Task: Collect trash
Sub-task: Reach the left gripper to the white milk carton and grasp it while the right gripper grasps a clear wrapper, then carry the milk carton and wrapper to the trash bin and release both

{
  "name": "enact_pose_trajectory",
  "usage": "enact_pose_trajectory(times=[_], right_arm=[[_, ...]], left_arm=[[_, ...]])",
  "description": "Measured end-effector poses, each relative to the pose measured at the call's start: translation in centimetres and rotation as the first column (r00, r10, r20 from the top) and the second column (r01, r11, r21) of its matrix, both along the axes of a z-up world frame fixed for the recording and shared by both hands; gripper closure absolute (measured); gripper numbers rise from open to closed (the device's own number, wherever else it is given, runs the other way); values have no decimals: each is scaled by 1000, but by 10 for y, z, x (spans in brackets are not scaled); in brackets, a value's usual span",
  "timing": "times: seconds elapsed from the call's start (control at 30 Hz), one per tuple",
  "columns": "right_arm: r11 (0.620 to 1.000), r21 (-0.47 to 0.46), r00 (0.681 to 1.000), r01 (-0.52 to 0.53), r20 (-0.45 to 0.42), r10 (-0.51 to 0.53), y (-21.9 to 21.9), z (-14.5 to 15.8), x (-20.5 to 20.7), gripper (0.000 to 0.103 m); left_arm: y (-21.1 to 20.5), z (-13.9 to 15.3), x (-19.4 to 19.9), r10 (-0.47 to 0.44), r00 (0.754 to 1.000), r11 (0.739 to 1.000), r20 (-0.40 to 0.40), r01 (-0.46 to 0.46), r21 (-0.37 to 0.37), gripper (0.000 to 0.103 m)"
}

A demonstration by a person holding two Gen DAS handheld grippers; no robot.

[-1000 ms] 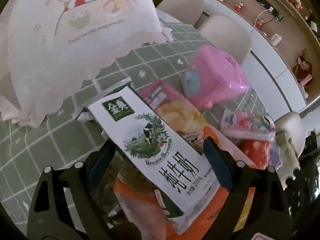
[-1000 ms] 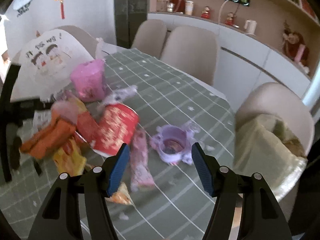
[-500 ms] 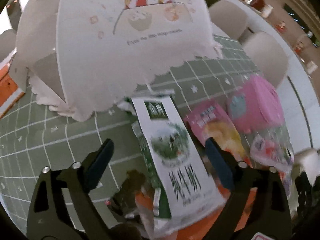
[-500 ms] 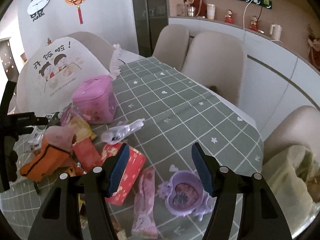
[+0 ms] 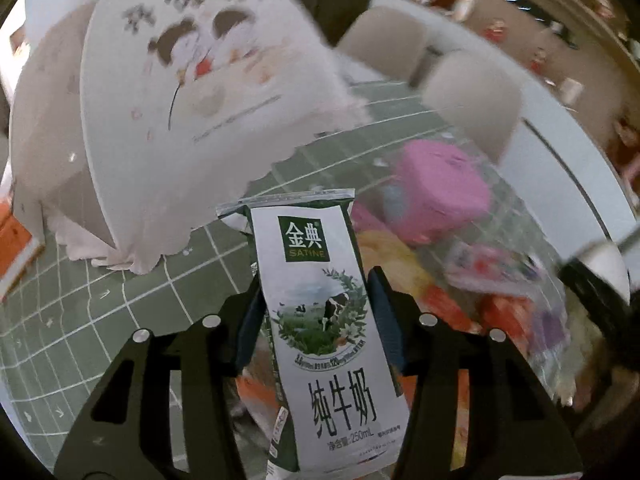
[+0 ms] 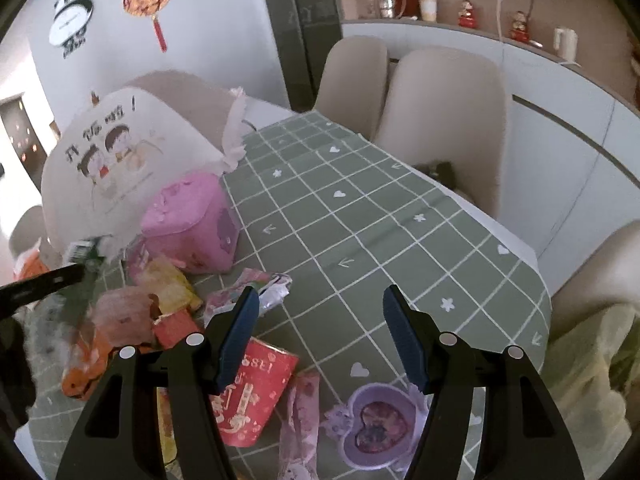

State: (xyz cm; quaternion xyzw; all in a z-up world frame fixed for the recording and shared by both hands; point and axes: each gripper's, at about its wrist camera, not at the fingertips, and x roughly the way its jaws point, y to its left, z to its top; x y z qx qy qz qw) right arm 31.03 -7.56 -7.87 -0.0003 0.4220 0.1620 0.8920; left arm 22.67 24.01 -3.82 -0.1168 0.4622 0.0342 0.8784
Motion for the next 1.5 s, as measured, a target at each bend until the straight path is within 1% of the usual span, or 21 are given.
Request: enact_pose_trajectory(times=[0.13,0.27,0.3,0.33,0.37,0.4,0.43,0.5,0.63,0.73,0.83,0.9,1.07,1.13,1.2,1.33,1.5], right_arm=[[1000,19,1000,-15,-15,15,20,0,5,42],[999,-8,996,-31,-78,30,44,-19,18,42],[999,-14,994,-32,-102,31,48,-25,22,48],[999,11,990,-49,-128,50,52,-29,26,65],[997,41,987,-68,-146,73,53,-30,27,72],[996,41,985,-80,-147,85,55,-27,25,84],[996,27,987,-89,-130,92,57,-22,22,86],[993,-9,991,-121,-59,120,62,-1,6,88],[989,12,989,-148,-6,148,56,32,-22,89],[988,21,989,-150,17,150,48,48,-45,89],[989,10,989,-146,35,145,41,58,-64,89],[991,4,991,-131,37,131,33,63,-79,89],[996,-53,996,-76,52,79,9,73,-109,89],[995,-84,996,-57,62,62,-4,78,-120,89],[994,-102,996,-34,82,42,-18,83,-126,89],[996,-83,994,21,107,-12,-49,95,-133,89],[994,-97,990,51,134,-38,-95,102,-140,89]], left_arm=[[-6,9,-34,1,999,999,37,1,-52,55],[-9,11,-44,25,998,997,55,-21,-76,55],[-11,11,-44,28,998,997,56,-23,-76,55],[-13,12,-48,28,998,997,59,-23,-73,55],[-14,13,-48,27,998,997,62,-23,-68,55],[-15,16,-52,27,997,998,69,-23,-57,55],[-16,18,-55,27,997,999,77,-24,-44,55],[-17,25,-66,35,995,999,97,-32,-29,55],[-17,35,-87,66,988,998,137,-64,-14,55],[-19,42,-101,74,982,997,172,-76,5,55],[-26,49,-112,62,977,997,205,-69,29,55],[-30,52,-115,39,974,998,221,-49,41,55],[-48,52,-109,-46,970,999,237,41,23,55],[-55,54,-107,-61,968,998,244,61,5,55],[-63,57,-108,-78,960,996,268,88,-24,55],[-88,63,-106,-135,942,989,308,148,-21,55],[-125,68,-94,-140,931,985,337,165,-48,55]])
